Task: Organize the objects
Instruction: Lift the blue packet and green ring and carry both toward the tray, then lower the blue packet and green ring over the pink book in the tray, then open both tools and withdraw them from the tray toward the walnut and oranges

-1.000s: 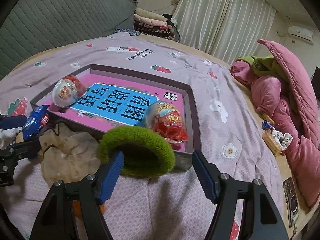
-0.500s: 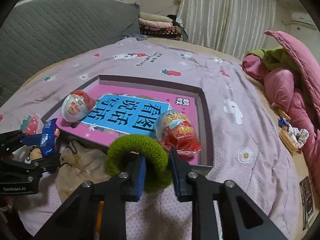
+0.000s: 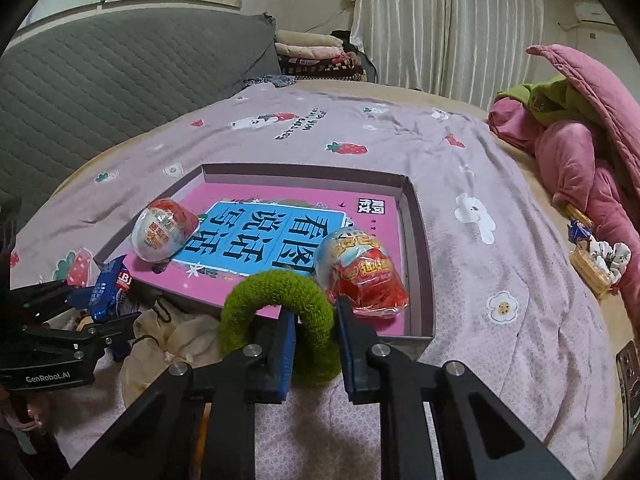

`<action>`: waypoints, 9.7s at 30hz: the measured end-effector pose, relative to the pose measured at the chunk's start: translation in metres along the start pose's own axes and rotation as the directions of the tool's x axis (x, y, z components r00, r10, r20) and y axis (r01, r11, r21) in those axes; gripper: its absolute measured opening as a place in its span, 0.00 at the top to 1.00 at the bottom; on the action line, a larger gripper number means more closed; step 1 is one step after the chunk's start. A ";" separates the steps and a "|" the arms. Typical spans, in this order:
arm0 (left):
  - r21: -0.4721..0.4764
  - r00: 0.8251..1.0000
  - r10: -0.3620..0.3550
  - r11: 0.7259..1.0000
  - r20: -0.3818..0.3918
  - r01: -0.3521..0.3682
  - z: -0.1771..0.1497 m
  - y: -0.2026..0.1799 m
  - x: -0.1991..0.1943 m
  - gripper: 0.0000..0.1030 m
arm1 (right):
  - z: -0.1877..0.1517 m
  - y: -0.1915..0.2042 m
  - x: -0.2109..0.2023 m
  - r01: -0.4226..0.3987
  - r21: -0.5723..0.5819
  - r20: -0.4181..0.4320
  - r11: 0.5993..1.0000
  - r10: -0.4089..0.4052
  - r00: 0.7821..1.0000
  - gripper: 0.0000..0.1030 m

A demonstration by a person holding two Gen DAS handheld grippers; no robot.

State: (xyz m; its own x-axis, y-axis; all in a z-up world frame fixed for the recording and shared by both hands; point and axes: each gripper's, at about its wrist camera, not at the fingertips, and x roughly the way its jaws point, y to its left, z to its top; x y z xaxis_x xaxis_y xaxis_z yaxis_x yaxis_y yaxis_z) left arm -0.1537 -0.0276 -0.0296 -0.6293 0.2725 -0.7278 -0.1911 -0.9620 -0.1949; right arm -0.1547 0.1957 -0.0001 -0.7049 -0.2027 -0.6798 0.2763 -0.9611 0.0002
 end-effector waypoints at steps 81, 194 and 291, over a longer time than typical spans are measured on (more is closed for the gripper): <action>0.006 0.979 -0.060 0.998 0.192 0.060 0.061 -0.021 -0.014 0.50 | 0.041 -0.004 -0.022 0.015 0.040 0.254 0.999 -0.025 0.967 0.81; 0.088 0.993 -0.013 0.996 0.119 0.003 0.055 -0.037 0.027 0.32 | 0.020 0.011 0.011 0.194 -0.080 0.128 0.978 -0.183 0.975 0.53; 0.065 0.992 0.089 0.993 0.086 -0.095 -0.031 0.020 -0.069 0.26 | -0.061 0.050 -0.071 -0.205 -0.177 0.024 0.963 0.213 0.977 0.36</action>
State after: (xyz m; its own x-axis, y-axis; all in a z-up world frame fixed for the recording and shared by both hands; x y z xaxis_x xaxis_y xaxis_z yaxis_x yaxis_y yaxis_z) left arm -0.0904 -0.0664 -0.0039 -0.7060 0.1860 -0.6834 -0.1794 -0.9804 -0.0815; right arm -0.0508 0.1735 0.0036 -0.6456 -0.4070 -0.6462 0.5261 -0.8503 0.0100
